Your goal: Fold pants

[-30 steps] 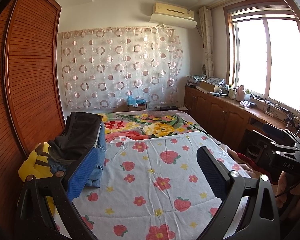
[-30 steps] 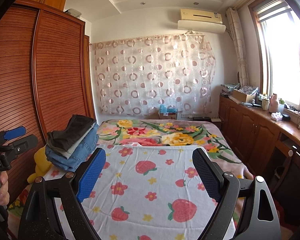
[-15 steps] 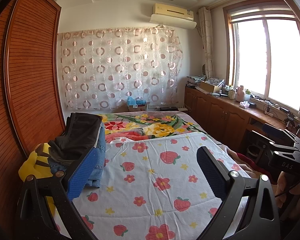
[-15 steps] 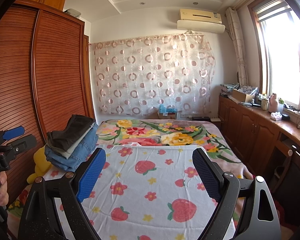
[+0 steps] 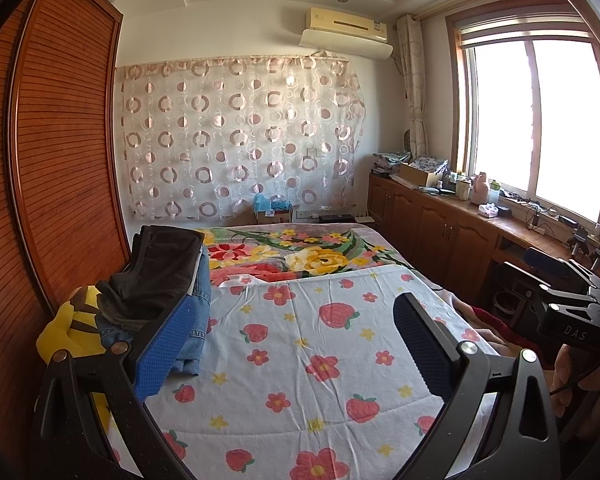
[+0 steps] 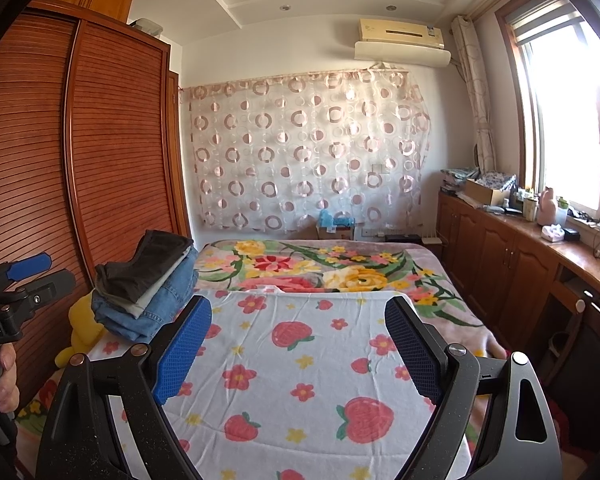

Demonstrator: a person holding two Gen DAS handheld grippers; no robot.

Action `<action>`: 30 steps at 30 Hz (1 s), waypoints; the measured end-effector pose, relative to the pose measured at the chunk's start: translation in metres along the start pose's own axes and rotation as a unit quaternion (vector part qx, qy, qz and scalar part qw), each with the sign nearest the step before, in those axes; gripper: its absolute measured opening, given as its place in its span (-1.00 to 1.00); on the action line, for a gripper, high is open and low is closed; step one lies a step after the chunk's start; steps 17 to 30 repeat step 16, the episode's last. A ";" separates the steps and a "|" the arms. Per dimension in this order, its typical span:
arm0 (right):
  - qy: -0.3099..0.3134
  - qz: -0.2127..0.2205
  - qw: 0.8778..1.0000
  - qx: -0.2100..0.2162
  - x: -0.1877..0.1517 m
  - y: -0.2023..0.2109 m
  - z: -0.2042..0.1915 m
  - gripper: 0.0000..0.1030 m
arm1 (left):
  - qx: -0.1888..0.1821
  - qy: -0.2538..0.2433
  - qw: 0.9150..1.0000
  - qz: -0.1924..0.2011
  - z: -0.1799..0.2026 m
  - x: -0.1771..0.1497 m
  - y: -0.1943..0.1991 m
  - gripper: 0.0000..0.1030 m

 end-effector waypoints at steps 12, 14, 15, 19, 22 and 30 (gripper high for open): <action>0.001 0.001 1.000 0.001 -0.002 0.000 -0.004 0.74 | -0.001 0.001 1.000 0.000 0.000 -0.002 0.000 0.93; 0.001 0.001 1.000 0.001 -0.002 0.000 -0.004 0.74 | -0.001 0.002 1.000 0.000 0.000 -0.003 0.000 0.93; 0.001 0.002 1.000 0.001 -0.002 0.000 -0.004 0.74 | -0.001 0.001 1.000 0.000 0.000 -0.002 0.000 0.93; 0.001 0.002 1.000 0.001 -0.002 0.000 -0.004 0.74 | -0.001 0.001 1.000 0.000 0.000 -0.003 0.000 0.93; 0.001 0.002 1.000 0.001 -0.002 0.000 -0.004 0.74 | -0.001 0.001 1.000 0.000 0.000 -0.003 0.000 0.93; 0.001 0.002 1.000 0.001 -0.002 0.000 -0.004 0.74 | -0.001 0.001 1.000 0.000 0.000 -0.003 0.000 0.93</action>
Point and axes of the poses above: each gripper's, at about its wrist camera, not at the fingertips, and y roughly against the way its jaws point, z to its right, x to its top, the point moved 4 cm from there along -y, roughly the way its jaws point, and after that the axes turned 12 degrees about x, right-handed, at the moved point
